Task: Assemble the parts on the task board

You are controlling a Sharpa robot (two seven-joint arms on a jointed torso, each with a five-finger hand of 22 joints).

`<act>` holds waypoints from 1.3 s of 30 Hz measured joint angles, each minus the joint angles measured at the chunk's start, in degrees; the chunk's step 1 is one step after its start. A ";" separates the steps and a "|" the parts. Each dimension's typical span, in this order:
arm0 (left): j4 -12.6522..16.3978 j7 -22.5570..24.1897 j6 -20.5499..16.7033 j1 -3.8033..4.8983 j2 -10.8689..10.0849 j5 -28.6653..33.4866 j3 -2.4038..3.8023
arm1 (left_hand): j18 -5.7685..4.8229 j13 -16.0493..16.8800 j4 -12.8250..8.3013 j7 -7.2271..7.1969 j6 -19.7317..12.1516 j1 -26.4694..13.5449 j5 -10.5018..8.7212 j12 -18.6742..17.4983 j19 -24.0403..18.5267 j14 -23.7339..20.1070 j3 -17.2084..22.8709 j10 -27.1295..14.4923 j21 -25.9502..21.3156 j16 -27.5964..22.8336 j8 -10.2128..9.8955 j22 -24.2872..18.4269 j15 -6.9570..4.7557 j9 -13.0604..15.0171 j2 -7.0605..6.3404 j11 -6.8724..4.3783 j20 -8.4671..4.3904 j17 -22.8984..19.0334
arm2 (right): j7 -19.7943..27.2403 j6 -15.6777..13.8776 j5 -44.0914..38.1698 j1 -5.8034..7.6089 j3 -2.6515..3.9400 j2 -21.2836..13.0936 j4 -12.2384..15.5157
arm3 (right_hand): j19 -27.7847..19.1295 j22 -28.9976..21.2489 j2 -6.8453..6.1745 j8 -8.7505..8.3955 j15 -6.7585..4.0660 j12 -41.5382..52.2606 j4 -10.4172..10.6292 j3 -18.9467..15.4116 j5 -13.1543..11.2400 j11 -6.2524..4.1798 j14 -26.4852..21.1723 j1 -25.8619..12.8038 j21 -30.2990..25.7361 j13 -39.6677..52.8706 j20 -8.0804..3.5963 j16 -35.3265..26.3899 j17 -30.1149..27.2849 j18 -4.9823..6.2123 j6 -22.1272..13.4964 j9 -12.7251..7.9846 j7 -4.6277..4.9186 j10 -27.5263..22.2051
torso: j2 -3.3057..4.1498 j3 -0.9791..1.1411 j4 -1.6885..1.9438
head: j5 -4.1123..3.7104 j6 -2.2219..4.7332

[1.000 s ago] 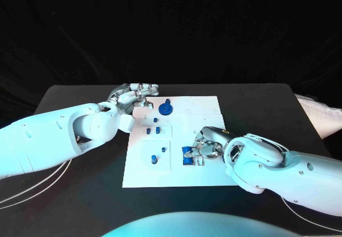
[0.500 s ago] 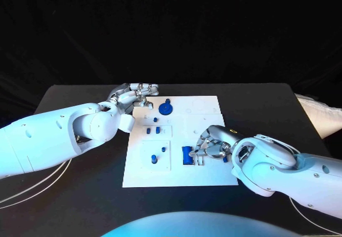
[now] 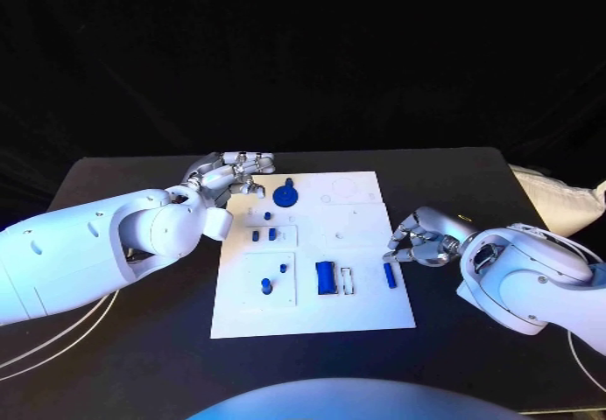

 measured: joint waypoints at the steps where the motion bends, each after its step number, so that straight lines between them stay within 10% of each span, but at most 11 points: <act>1: 0.02 0.01 0.00 0.00 -0.01 0.00 0.00 | 0.00 0.00 0.00 0.00 0.00 0.00 0.00 0.00 0.00 0.00 0.00 0.00 0.00 0.00 0.00 0.00 0.00 0.00 0.00 0.00 0.00 0.00 | -0.25 0.31 -0.38 -0.11 -0.03 -0.11 -0.12 | 0.00 0.00 -0.26 -0.12 0.00 -1.17 0.13 0.00 -0.11 0.01 0.00 -0.29 0.00 -0.09 0.00 0.00 0.00 0.00 0.13 -0.03 -0.08 0.01 | 0.01 0.01 -0.02 | -0.15 0.01; 26: -0.09 0.09 0.03 -0.05 -0.04 -0.01 0.00 | 0.00 0.00 0.25 0.00 0.00 0.00 0.00 0.35 0.00 0.00 -0.24 0.00 0.00 0.00 0.23 -0.04 0.00 0.00 0.00 0.00 0.00 -0.07 | -4.35 7.47 -8.52 -2.95 -0.26 2.28 -2.07 | 0.00 -0.14 -1.10 -0.95 -0.01 -1.50 1.92 0.44 -0.04 -0.14 0.00 -2.79 0.00 -3.63 0.00 0.00 -0.02 0.00 1.18 -0.18 -0.31 0.56 | 0.02 0.03 0.09 | -0.47 -0.05; 39: -0.09 0.09 0.08 -0.09 -0.09 -0.01 0.00 | 0.00 0.00 0.25 0.00 0.00 0.00 0.00 0.35 0.00 0.01 -0.24 0.00 0.00 0.00 0.23 -0.04 0.01 0.00 0.00 0.00 0.00 -0.06 | -4.51 8.66 -11.24 -3.49 -0.03 4.34 -2.67 | 0.00 0.12 -1.42 -1.67 -0.16 -2.05 -0.58 4.20 2.79 -0.22 -0.11 0.92 0.00 -3.44 -0.01 0.00 -0.03 0.00 1.91 -0.25 -0.82 0.64 | 0.01 -0.04 0.08 | -0.46 -0.10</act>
